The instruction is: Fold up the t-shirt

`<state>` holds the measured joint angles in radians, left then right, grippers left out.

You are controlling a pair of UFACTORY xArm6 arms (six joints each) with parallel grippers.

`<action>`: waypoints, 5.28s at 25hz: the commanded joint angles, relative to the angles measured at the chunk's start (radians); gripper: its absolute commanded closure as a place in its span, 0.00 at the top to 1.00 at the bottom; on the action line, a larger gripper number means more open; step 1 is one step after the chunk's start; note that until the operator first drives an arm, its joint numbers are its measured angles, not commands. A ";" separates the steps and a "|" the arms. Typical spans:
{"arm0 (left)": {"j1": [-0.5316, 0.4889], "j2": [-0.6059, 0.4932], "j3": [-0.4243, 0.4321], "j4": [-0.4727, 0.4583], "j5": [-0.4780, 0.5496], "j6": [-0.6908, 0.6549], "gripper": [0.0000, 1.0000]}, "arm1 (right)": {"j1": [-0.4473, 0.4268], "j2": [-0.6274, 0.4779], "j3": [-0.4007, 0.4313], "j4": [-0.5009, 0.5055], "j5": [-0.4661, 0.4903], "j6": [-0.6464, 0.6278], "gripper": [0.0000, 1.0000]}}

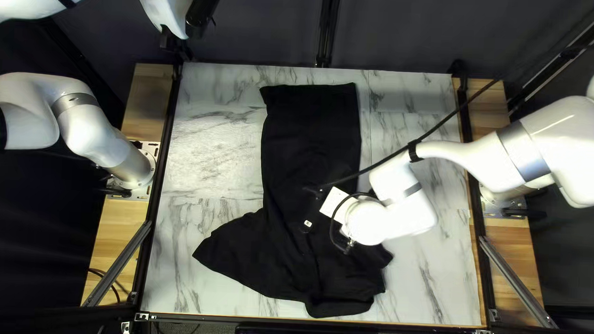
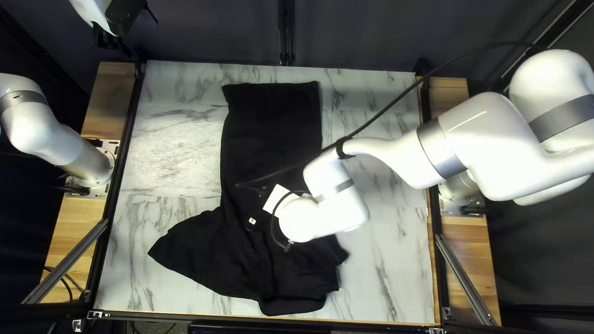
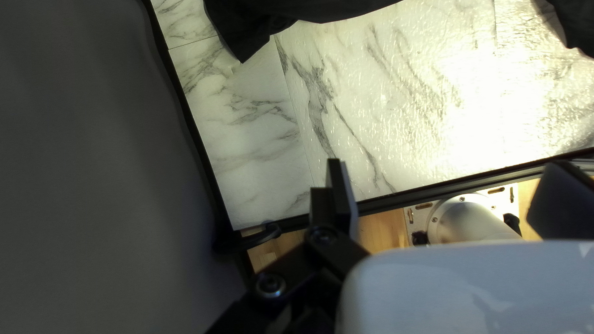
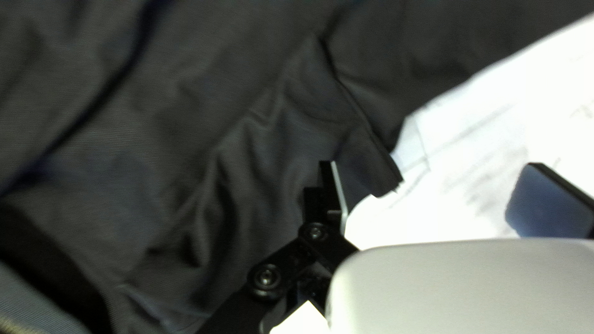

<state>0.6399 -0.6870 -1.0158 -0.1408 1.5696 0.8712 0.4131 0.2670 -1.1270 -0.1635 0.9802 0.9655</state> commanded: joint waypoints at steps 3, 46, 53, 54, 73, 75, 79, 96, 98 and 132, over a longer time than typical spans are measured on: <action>0.000 0.000 0.000 0.000 0.000 0.000 1.00 | 0.098 0.096 -0.100 0.038 0.039 0.101 1.00; 0.000 0.000 0.000 0.000 0.000 0.000 1.00 | 0.234 0.372 -0.568 -0.041 0.321 0.137 0.00; 0.000 0.000 0.000 0.000 0.000 0.000 1.00 | 0.216 0.369 -0.534 -0.038 0.268 0.153 1.00; 0.000 0.000 0.000 0.000 0.000 0.000 1.00 | 0.222 0.339 -0.501 -0.039 0.266 0.165 1.00; 0.000 0.000 0.000 0.000 0.000 0.000 1.00 | 0.248 -0.194 0.268 -0.150 -0.083 0.077 1.00; 0.000 0.000 0.000 0.000 0.000 0.000 1.00 | 0.250 -0.157 0.239 -0.165 -0.092 0.061 1.00; 0.000 0.000 0.000 0.000 0.000 0.000 1.00 | 0.245 -0.064 0.155 -0.184 -0.102 -0.008 1.00; 0.000 0.000 0.000 0.000 0.000 0.000 1.00 | 0.208 0.082 0.018 -0.166 -0.113 -0.184 1.00; 0.000 0.000 0.000 0.000 0.000 0.000 1.00 | 0.208 0.102 -0.006 -0.166 -0.110 -0.192 1.00; 0.000 0.000 0.000 0.000 0.000 0.000 1.00 | 0.200 0.170 -0.125 -0.190 -0.057 -0.226 1.00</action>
<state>0.6399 -0.6870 -1.0158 -0.1408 1.5696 0.8712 0.6075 0.4384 -1.2675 -0.3562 0.9324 0.7285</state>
